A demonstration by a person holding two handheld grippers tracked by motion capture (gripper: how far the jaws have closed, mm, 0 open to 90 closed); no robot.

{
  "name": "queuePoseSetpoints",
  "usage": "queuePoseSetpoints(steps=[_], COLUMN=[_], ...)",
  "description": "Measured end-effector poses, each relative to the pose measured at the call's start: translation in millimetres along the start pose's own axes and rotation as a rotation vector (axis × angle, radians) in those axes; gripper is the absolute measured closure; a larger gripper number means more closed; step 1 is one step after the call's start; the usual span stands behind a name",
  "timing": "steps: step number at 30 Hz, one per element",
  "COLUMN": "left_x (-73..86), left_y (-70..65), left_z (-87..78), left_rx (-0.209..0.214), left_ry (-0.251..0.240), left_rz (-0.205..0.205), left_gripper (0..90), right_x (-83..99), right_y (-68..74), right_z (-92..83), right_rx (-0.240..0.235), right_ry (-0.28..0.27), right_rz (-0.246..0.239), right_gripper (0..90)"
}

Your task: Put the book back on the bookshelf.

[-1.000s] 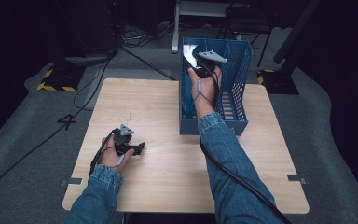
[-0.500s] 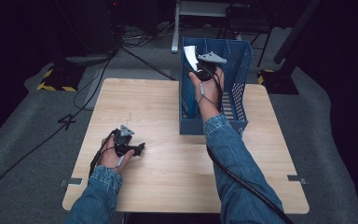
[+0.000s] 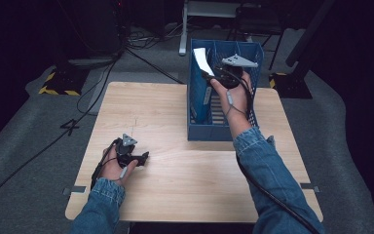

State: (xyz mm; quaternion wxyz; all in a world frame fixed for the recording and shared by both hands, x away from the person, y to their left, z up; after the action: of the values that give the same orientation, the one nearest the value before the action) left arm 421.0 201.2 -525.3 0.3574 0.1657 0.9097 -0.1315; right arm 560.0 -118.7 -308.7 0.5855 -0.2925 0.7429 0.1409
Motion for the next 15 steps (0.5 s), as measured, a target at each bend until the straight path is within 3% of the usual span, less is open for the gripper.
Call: queuePoseSetpoints(steps=[8,15], left_x=[3.9,1.8], left_y=[2.6,4.7], left_z=[-4.0,-2.2], left_rx=[-0.009,-0.004], left_ry=[-0.004,-0.003], left_rz=[-0.013,-0.012], left_gripper=[24.3,23.6], right_x=[0.5,7.7], right_y=[-2.4,-5.8], right_z=[-47.2,-87.2], right_rx=[-0.055,-0.086], right_ry=[0.027,0.026], right_rz=[-0.031,-0.03], right_gripper=[40.9,39.7])
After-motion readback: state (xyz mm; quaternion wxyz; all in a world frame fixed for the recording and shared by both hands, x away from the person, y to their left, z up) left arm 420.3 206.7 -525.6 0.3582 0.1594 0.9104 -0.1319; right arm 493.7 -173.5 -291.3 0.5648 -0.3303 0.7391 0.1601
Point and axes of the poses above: each handheld gripper's, and its own axes: z roughly forward along the jaws, x roughly out of its underside, y roughly to its left, the point moved 3 cm from there along z, roughly forward along the jaws, and after that the axes turned 8 degrees about -z, right-handed, at the moved point
